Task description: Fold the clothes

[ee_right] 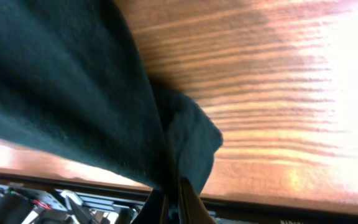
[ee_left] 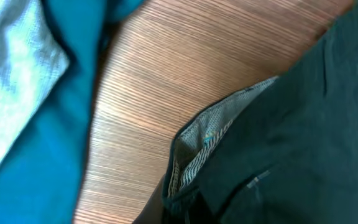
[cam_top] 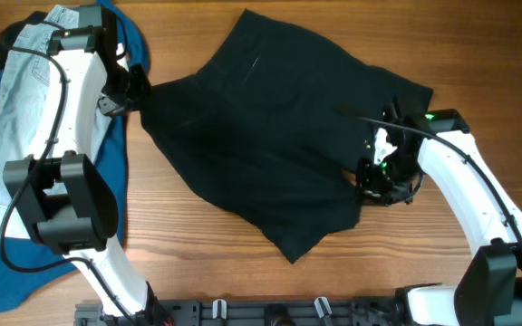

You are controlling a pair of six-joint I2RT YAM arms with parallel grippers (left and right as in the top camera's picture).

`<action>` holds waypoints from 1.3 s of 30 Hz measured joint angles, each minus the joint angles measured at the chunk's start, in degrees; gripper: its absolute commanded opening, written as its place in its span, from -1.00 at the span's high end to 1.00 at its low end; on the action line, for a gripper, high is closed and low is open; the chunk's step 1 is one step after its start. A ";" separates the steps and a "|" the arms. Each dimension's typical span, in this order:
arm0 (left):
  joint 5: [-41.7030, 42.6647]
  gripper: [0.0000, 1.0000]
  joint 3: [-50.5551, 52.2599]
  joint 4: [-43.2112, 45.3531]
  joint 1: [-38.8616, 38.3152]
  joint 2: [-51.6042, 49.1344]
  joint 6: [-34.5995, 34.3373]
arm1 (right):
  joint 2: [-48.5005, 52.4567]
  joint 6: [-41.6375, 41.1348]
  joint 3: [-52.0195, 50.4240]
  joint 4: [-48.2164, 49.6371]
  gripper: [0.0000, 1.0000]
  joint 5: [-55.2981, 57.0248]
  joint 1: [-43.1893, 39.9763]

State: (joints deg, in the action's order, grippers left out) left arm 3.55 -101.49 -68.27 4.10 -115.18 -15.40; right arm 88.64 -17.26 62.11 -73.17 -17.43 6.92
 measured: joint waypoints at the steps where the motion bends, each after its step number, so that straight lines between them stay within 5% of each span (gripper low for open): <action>1: -0.46 0.92 0.17 0.02 0.07 0.00 -0.02 | 0.02 -0.50 -0.02 -0.92 0.90 1.14 0.00; 3: -0.83 0.92 0.85 0.11 0.28 0.00 0.00 | 0.02 -1.51 0.00 -0.59 0.66 3.30 -0.02; 5: -1.25 0.92 1.66 0.15 0.48 0.00 0.00 | 0.02 -2.43 0.00 0.17 -0.09 4.70 -0.02; 9: -2.49 0.92 1.79 0.59 0.61 0.00 0.00 | 0.02 -3.39 -0.02 0.57 -0.25 7.67 -0.02; 11: -2.86 0.46 1.79 0.85 0.63 0.00 0.00 | 0.02 -3.50 0.00 2.38 -0.25 8.09 -0.59; 12: -2.93 0.07 1.79 1.07 0.63 0.00 0.00 | 0.02 -3.48 0.09 3.41 -0.25 8.11 -1.18; 13: -2.95 -0.55 1.79 1.31 0.61 0.00 0.17 | 0.02 -3.45 0.33 4.94 -0.21 8.09 -1.73; 16: -3.28 -0.99 1.86 3.87 0.24 0.00 -0.26 | 0.09 -2.99 1.70 12.41 -0.21 7.87 -2.43; 39: -2.19 -0.99 -3.58 7.61 -4.92 0.87 3.78 | 25.11 -8.11 10.21 31.58 -0.07 15.43 -2.86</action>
State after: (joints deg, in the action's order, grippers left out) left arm 1.37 -105.08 -60.66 -0.82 -114.30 -11.62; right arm 113.75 -25.36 72.31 -41.58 -2.00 4.05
